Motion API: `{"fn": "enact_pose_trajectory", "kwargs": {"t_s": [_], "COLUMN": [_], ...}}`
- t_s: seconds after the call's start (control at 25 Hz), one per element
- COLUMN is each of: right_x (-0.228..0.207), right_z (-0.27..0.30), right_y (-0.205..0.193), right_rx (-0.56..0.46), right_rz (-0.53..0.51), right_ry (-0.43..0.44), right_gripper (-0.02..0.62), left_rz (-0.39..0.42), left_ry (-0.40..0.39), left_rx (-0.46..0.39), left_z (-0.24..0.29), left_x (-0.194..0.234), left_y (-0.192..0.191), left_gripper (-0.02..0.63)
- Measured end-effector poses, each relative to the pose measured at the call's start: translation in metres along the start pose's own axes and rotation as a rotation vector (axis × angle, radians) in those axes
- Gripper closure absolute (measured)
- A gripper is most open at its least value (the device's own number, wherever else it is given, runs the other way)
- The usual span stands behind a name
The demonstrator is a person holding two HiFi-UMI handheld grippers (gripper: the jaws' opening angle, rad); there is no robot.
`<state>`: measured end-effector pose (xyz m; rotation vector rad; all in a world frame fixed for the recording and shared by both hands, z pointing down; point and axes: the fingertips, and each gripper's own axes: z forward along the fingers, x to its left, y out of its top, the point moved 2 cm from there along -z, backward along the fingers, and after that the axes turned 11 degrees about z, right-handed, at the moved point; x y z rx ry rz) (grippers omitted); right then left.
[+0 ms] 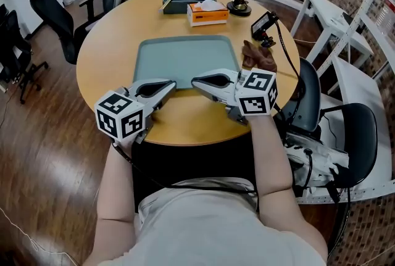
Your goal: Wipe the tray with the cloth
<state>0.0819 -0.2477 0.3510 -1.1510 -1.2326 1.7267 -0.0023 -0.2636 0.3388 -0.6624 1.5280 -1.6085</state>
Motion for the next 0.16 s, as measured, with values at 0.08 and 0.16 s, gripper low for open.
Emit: {"fn": "enact_pose_trajectory", "kwargs": {"t_s": [0.08,0.16], "right_x": [-0.0001,-0.0002], "right_z": [0.0005,0.0009], "right_y": [0.0014,0.0023], "right_rx": [-0.001,-0.001], "right_rz": [-0.001,-0.001], "right_ry": [0.0,0.0], "right_gripper": [0.595,0.595], "left_rz": [0.001,0.001], "left_ry": [0.0,0.0], "left_rx": [0.0,0.0], "left_z": [-0.0001,-0.0001], "left_x": [0.001,0.0017], "left_y": [0.0011,0.0017], "left_gripper": [0.606,0.606]}}
